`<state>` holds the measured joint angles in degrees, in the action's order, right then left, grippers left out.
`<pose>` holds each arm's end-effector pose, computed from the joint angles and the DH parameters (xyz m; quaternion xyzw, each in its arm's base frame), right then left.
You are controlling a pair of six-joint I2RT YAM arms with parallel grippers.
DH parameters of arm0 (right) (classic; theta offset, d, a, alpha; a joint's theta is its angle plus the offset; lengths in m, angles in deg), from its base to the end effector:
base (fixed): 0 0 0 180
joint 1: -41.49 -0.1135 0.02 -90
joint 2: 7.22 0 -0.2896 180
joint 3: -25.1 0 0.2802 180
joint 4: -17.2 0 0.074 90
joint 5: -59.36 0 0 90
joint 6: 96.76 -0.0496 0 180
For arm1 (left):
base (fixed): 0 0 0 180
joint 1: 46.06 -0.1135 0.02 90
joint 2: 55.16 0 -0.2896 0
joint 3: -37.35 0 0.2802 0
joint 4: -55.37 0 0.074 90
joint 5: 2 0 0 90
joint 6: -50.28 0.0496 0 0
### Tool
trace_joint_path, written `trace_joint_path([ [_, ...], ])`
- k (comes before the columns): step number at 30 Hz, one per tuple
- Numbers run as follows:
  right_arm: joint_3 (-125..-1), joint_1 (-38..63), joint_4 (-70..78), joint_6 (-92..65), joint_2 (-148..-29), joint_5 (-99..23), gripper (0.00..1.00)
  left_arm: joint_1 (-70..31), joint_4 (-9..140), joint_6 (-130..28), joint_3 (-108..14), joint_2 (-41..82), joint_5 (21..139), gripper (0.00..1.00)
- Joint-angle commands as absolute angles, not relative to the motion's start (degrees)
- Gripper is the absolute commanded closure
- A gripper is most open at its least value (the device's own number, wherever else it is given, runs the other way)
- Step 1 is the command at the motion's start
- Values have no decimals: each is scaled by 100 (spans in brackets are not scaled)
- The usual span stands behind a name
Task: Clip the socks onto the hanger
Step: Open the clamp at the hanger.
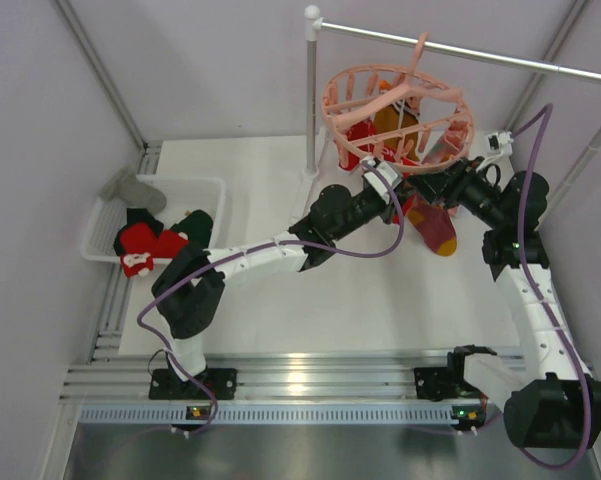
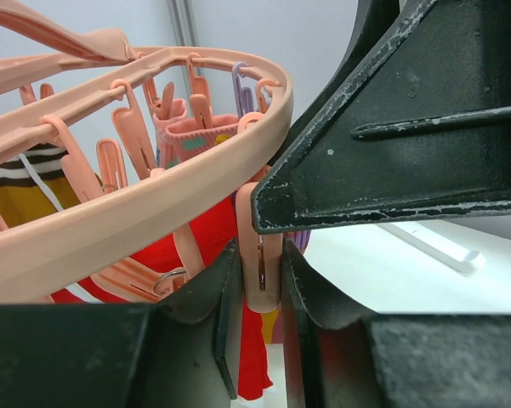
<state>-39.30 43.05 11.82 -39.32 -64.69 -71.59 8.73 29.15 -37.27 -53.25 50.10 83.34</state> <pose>0.2546 0.0256 0.3945 -0.0479 0.6982 0.4145 0.5817 0.2782 -0.4012 0.3467 0.3303 0.5395 -0.3645 0.6834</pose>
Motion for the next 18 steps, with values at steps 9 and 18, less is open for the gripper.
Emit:
trace_joint_path([
  [9,-4009,3947,1293,-3454,-6435,-6782,48,940,3021,-3893,-5596,5049,8176,100],
  [18,-4044,3815,1195,-3313,-6321,-6421,82,1063,3126,-3867,-5658,5022,8185,100],
])
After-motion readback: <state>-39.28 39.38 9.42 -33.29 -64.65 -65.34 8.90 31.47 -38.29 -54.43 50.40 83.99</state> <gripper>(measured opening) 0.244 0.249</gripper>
